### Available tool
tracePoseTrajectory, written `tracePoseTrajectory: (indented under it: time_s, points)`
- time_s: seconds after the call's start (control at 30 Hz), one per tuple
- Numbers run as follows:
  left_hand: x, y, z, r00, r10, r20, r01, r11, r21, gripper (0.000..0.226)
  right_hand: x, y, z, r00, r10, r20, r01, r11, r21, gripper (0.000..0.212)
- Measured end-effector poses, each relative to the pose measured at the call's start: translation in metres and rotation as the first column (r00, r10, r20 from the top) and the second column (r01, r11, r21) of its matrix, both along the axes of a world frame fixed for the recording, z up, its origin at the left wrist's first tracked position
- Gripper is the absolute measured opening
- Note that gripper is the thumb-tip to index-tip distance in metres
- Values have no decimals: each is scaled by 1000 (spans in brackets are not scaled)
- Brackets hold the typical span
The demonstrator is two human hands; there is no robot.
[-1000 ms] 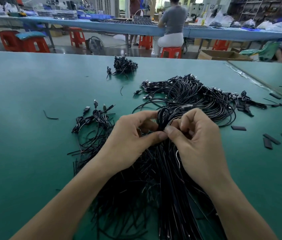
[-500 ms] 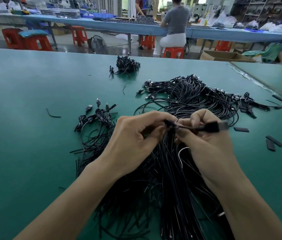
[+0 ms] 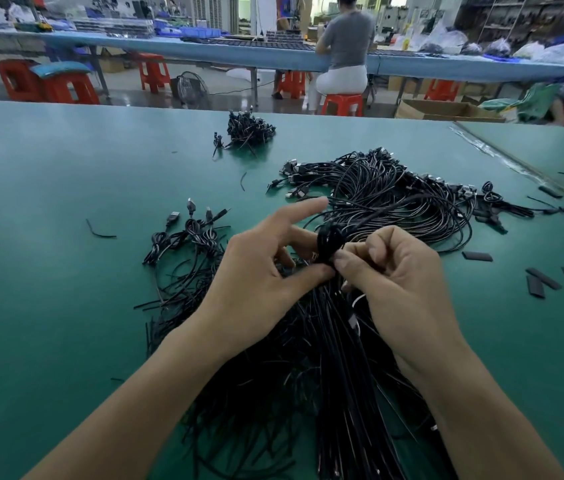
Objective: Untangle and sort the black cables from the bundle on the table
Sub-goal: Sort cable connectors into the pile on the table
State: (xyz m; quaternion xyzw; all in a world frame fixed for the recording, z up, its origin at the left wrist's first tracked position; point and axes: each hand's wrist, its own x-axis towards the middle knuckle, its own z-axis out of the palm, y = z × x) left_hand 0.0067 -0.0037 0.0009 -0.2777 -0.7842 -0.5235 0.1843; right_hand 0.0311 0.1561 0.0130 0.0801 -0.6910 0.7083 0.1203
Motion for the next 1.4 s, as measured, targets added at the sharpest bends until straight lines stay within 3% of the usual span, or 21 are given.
tracePoseTrajectory:
  time_s: [0.07, 0.17, 0.23, 0.37, 0.47, 0.57, 0.7, 0.77, 0.87, 1.0, 1.07, 1.13, 1.2, 1.27, 1.33, 1.4]
  points:
    - [0, -1, 1, 987, 67, -149, -87, 987, -133, 59, 0, -1, -1, 999, 1, 38, 1, 999, -37, 42]
    - [-2, -3, -1, 923, 47, -382, -141, 965, -222, 33, 0, -1, 0, 995, 44, 93, -33, 993, -117, 43]
    - [-2, -5, -3, 856, 71, -512, -215, 950, -226, 22, 2, -2, 2, 985, 114, 131, -84, 973, -214, 43]
    - [1, -6, -5, 684, 118, -720, -350, 919, -183, 21, 5, -4, 8, 964, 218, 152, -149, 917, -369, 36]
    - [3, -6, -5, 624, 101, -775, -359, 918, -170, 22, 6, -2, 11, 930, 320, 182, -211, 868, -448, 30]
    - [2, -8, -7, 688, 91, -720, -338, 918, -207, 17, 5, 0, 9, 917, 371, 146, -270, 848, -457, 25]
    - [-10, -20, -9, 782, 170, -599, -373, 899, -231, 16, 3, 1, 3, 966, 210, 151, -168, 953, -250, 12]
    - [-19, -31, -7, 760, 345, -551, -499, 853, -155, 16, 1, 4, -1, 969, 124, 213, -95, 986, -138, 11]
    - [-31, -57, -8, 691, 604, -397, -657, 754, 3, 18, 1, 5, -6, 953, 115, 279, -121, 993, 3, 9]
    - [-42, -90, -19, 589, 765, -260, -783, 620, 50, 20, 0, 1, -13, 948, 86, 305, -159, 962, 222, 5]
    - [-43, -97, -27, 575, 789, -218, -811, 585, -24, 23, -1, 1, -19, 961, -2, 278, -125, 891, 436, 6]
    - [-44, -98, -37, 608, 782, -136, -788, 574, -222, 33, -1, 3, -24, 972, -81, 220, -83, 759, 646, 5]
    - [-46, -97, -45, 637, 771, 26, -667, 568, -482, 51, 1, 2, -30, 977, -128, 172, -59, 608, 791, 9]
    - [-46, -94, -49, 622, 774, 119, -525, 525, -670, 63, 2, -1, -34, 978, -156, 136, -34, 527, 849, 19]
    - [-47, -93, -49, 634, 757, 162, -449, 530, -719, 64, 5, -6, -36, 981, -172, 87, 7, 485, 874, 24]
    - [-49, -93, -48, 663, 710, 237, -413, 611, -676, 65, 8, -9, -36, 984, -171, 59, 26, 452, 892, 26]
